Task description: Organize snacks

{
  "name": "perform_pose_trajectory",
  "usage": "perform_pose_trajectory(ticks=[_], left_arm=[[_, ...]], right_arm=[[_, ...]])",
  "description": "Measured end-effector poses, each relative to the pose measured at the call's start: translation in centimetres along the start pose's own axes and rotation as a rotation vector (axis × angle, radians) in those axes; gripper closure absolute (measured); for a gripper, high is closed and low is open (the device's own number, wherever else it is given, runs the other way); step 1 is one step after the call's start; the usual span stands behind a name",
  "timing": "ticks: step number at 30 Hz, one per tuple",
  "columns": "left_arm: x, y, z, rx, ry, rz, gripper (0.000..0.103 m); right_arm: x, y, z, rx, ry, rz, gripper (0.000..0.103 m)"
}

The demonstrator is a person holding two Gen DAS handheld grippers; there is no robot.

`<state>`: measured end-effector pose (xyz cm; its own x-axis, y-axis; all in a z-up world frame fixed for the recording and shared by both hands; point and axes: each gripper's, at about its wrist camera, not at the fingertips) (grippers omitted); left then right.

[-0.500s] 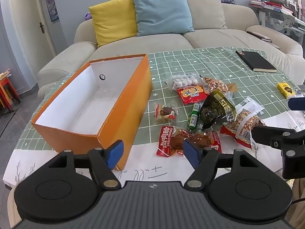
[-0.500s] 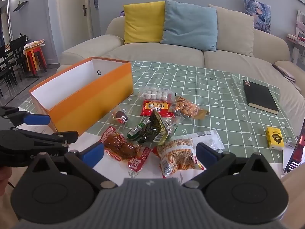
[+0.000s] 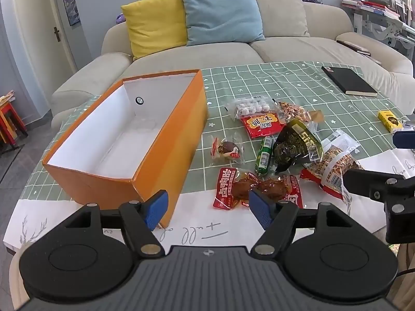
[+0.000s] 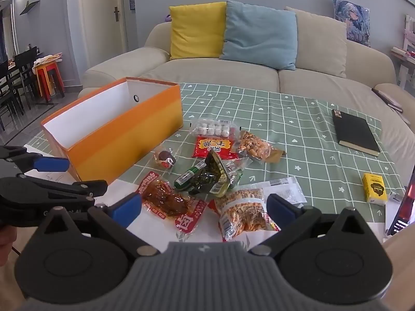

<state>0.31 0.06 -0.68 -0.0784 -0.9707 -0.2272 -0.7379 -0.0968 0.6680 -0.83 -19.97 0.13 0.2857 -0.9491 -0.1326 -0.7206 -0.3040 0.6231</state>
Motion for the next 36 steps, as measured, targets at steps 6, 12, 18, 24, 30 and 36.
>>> perform_pose_trajectory(ticks=[6, 12, 18, 24, 30, 36], left_arm=[[0.02, -0.02, -0.04, -0.002, 0.000, 0.000, 0.019], [-0.20, 0.19, 0.19, -0.003, -0.002, 0.001, 0.019], [0.10, -0.21, 0.29, -0.004, -0.004, 0.000, 0.019], [0.09, -0.21, 0.28, -0.006, -0.005, 0.000, 0.019], [0.07, -0.21, 0.25, -0.007, -0.005, 0.000, 0.019], [0.10, -0.20, 0.32, -0.008, -0.005, 0.000, 0.019]], right_arm=[[-0.02, 0.06, -0.04, 0.001, 0.000, 0.001, 0.004], [-0.04, 0.06, -0.04, -0.001, 0.000, 0.000, 0.004], [-0.05, 0.06, -0.03, -0.001, 0.000, 0.001, 0.004], [-0.07, 0.06, -0.03, -0.001, 0.000, 0.000, 0.004], [-0.11, 0.10, -0.06, 0.001, 0.001, 0.000, 0.004], [-0.27, -0.04, 0.00, 0.002, 0.000, 0.002, 0.004]])
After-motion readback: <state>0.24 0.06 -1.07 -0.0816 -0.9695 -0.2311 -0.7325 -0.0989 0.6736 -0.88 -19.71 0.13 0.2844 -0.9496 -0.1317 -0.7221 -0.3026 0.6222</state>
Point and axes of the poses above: each gripper's, at about its wrist camera, not at the fingertips, and y roughly against the way its jaws point, x to its right, z to its underside, and after that the axes turned 6 degrees about -z, right-handed
